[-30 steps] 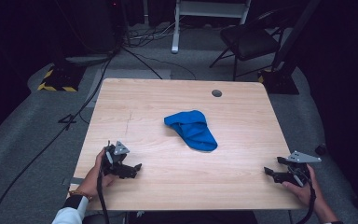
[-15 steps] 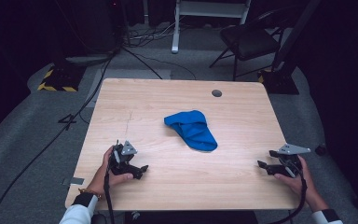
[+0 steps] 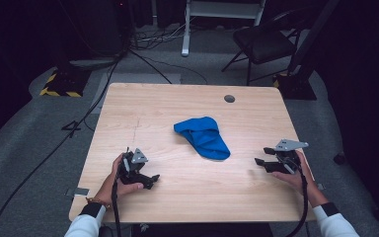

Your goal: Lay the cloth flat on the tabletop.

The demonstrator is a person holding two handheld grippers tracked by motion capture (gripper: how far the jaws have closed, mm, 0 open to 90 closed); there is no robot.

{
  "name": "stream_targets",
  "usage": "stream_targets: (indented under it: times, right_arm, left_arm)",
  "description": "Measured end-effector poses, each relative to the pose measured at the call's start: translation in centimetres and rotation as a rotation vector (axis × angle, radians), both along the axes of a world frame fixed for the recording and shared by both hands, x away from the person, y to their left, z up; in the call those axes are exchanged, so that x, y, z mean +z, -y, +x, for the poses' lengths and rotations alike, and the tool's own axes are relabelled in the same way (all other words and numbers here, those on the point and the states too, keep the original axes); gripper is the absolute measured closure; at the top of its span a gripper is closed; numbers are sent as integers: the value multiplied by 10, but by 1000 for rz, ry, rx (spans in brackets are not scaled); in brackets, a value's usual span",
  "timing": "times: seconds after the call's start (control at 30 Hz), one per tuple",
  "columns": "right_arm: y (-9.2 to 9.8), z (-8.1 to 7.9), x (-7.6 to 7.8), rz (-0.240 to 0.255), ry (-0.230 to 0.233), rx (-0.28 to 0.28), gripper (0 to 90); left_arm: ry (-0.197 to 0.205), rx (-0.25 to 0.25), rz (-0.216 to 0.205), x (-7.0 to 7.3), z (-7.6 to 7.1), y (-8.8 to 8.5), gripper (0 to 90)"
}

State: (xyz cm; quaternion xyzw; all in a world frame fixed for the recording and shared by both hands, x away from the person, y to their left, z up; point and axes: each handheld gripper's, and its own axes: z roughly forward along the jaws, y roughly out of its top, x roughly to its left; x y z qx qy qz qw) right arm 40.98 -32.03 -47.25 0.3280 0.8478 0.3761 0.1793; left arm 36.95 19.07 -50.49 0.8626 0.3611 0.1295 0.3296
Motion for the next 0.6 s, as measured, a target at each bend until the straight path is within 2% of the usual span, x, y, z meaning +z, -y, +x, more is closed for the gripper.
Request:
stream_targets:
  times: [0.1,0.13,0.17,0.23,0.27,0.33,0.4,0.43,0.47,0.5,0.53,0.6]
  right_arm:
    - [-15,6,3,-11,6,31,390]
    - [-15,6,3,-11,6,31,390]
    - [-27,11,3,-7,10,46,406]
    - [-31,12,3,-9,8,51,413]
    - [-42,16,1,-14,7,66,424]
    - [-51,18,1,-17,9,82,432]
    - [-56,18,1,-27,18,94,435]
    - [-67,20,0,-47,22,120,433]
    - [-69,20,0,-50,22,125,434]
    - [-69,20,0,-50,22,125,434]
    - [-79,24,0,-44,26,138,435]
    - [-88,27,0,-43,35,142,443]
  left_arm:
    - [-5,-10,1,0,2,2,3]
    - [-5,-10,1,0,2,2,4]
    - [-2,-13,-1,0,3,3,3]
    - [0,-13,1,0,4,4,3]
    - [-2,-22,1,0,7,6,3]
    - [-1,-26,2,1,9,8,3]
    - [-4,-25,-2,0,10,9,3]
    - [-2,-27,-2,0,10,10,3]
    - [-2,-28,-2,0,11,10,3]
    - [-2,-28,-2,0,11,10,3]
    - [-2,-32,1,0,11,10,3]
    - [-4,-26,-3,0,11,11,3]
